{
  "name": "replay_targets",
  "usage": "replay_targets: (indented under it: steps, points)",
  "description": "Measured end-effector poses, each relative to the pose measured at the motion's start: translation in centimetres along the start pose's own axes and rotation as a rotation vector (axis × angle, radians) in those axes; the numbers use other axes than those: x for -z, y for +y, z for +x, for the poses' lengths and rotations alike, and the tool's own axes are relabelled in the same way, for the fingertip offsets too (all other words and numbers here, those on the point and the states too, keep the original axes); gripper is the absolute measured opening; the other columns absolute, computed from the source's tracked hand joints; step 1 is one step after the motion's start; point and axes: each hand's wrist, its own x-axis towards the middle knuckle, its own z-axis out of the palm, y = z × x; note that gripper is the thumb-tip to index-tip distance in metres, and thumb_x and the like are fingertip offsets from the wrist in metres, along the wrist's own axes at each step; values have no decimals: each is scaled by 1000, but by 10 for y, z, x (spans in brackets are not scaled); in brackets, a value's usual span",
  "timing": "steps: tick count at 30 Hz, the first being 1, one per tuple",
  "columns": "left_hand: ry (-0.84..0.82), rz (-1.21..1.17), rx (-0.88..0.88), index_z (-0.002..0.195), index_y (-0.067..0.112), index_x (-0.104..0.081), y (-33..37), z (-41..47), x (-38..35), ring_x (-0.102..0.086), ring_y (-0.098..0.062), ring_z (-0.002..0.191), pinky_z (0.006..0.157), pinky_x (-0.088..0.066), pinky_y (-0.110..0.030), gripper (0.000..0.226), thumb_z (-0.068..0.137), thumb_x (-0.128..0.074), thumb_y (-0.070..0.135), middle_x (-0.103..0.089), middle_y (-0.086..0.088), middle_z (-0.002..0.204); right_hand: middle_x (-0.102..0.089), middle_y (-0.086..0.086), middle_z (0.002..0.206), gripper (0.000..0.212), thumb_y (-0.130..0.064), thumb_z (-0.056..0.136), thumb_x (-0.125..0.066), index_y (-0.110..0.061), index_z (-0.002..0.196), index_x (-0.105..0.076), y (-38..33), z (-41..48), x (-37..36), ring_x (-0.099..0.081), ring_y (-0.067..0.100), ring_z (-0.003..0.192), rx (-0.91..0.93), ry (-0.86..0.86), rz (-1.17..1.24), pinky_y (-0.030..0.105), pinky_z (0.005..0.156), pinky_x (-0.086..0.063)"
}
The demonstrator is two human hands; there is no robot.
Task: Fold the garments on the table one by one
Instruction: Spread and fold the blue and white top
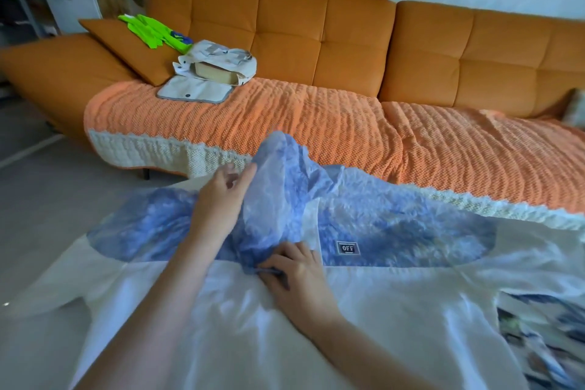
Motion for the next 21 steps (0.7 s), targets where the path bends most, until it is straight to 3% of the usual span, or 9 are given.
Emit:
replay_targets:
  steps: [2, 3, 5, 7, 11, 13, 16, 19, 21]
  points:
    - [-146, 18, 112, 127, 15, -53, 18, 18, -15, -53, -23, 115, 91, -41, -32, 84, 71, -50, 76, -59, -3, 121, -55, -12, 87, 13, -33, 83, -58, -27, 86, -69, -3, -1, 1, -42, 11, 87, 8, -19, -3, 21, 75, -27]
    - [-180, -5, 145, 117, 13, -59, 23, 26, -22, -56, -23, 107, 83, -42, -31, 78, 68, -56, 74, -62, -5, 111, -55, -12, 88, 12, -32, 83, -58, -27, 86, -69, -3, -2, 2, -41, 11, 87, 9, -24, -4, 20, 75, -26]
    - [-160, -64, 132, 84, 14, -61, 28, 30, -35, -57, -22, 88, 69, -39, -28, 36, 71, -73, 45, -59, -5, 88, -55, -12, 90, 14, -32, 83, -57, -27, 87, -69, -5, -2, 4, -42, 11, 88, -5, -39, 8, 17, 75, -24]
    - [-100, -226, 89, 64, 20, -54, 34, 28, -38, -49, -19, 76, 63, -35, -27, 22, 70, -75, 21, -51, -7, 77, -56, -11, 93, 19, -32, 84, -53, -27, 91, -70, -7, -1, 5, -44, 12, 90, -26, -75, 25, 15, 78, -22]
    - [-55, -492, -4, 74, 18, -63, 48, 10, -17, -50, -17, 80, 68, -38, -25, 23, 78, -64, -5, -57, -8, 84, -59, -6, 108, 34, -22, 81, -52, -25, 110, -69, -12, -2, 23, -51, 14, 104, -78, -179, 168, 16, 91, -30]
    - [-77, -548, -75, 88, 14, -66, 56, -2, -4, -54, -16, 84, 74, -40, -22, 22, 79, -62, -6, -62, -6, 86, -61, -6, 112, 32, -14, 83, -53, -23, 110, -69, -21, -1, 54, -55, 6, 105, -177, -92, 371, 14, 93, -36]
    - [-138, -546, -179, 85, 19, -67, 68, -26, 14, -56, -6, 84, 78, -40, -18, 19, 72, -66, 5, -64, 1, 88, -67, -3, 103, 18, -24, 88, -57, -21, 103, -66, -31, 10, 118, -64, 7, 86, -509, 204, 850, 24, 75, -51]
    - [-252, -373, -326, 58, 32, -66, 60, -61, 20, -51, 13, 94, 80, -36, -6, 26, 63, -62, 7, -56, 12, 103, -65, 10, 116, 60, -62, 87, -42, -15, 120, -58, -18, 22, 170, -64, 30, 104, -792, 120, 1378, 49, 89, -50]
    - [-382, -83, -448, 51, 43, -62, 33, -87, 18, -41, 17, 110, 91, -31, -9, 39, 56, -56, 5, -48, 20, 118, -64, 11, 120, 82, -77, 80, -31, -13, 124, -60, -13, 16, 185, -61, 29, 112, -808, 0, 1518, 47, 96, -47]
